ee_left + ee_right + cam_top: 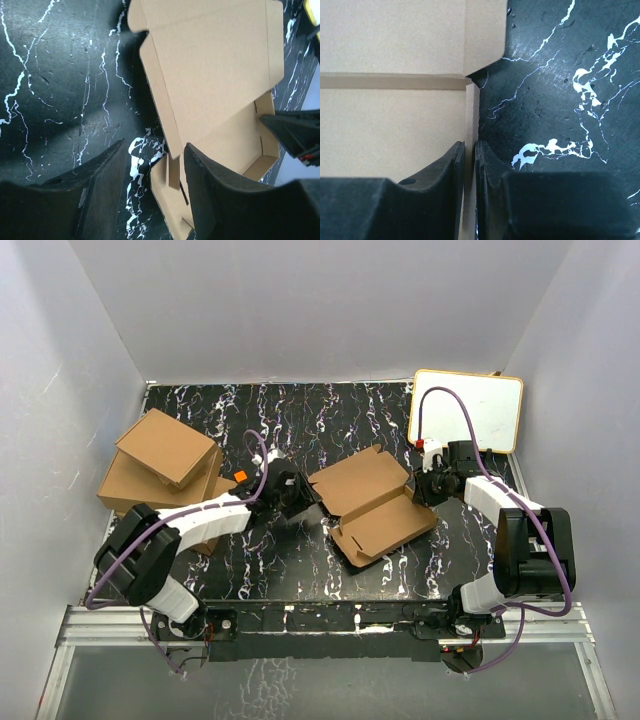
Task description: Fold the paper box
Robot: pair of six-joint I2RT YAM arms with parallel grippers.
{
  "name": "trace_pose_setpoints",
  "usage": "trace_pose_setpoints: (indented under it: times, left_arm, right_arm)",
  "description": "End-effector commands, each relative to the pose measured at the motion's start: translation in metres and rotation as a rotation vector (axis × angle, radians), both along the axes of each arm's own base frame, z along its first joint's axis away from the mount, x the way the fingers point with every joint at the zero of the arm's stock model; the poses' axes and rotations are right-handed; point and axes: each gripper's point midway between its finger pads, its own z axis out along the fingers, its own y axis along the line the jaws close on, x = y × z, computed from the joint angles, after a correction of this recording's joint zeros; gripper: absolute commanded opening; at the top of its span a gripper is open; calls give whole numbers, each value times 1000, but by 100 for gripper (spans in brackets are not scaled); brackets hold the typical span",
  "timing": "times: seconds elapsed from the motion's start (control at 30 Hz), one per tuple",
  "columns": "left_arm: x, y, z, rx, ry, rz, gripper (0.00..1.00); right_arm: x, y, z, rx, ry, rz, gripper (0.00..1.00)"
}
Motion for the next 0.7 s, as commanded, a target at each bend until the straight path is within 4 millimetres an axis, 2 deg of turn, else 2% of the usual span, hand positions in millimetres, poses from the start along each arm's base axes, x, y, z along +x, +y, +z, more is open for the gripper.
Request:
trace_pose_setpoints:
  times: [0.0, 0.13, 0.43, 0.57, 0.67]
  left_arm:
    - [19, -4, 8, -74, 15, 109, 49]
    - [33, -8, 2, -97, 18, 142, 50]
    - [43, -24, -29, -166, 79, 185, 44]
    - [49, -36, -35, -177, 65, 142, 29]
    - [52, -36, -34, -172, 53, 136, 6]
  right_arm:
    - [21, 0, 17, -6, -78, 4, 18]
    - [20, 2, 17, 0, -74, 8, 18]
    - [18, 5, 17, 18, -68, 18, 18]
    - [18, 5, 17, 19, -67, 22, 18]
    - [18, 6, 17, 21, -68, 24, 19]
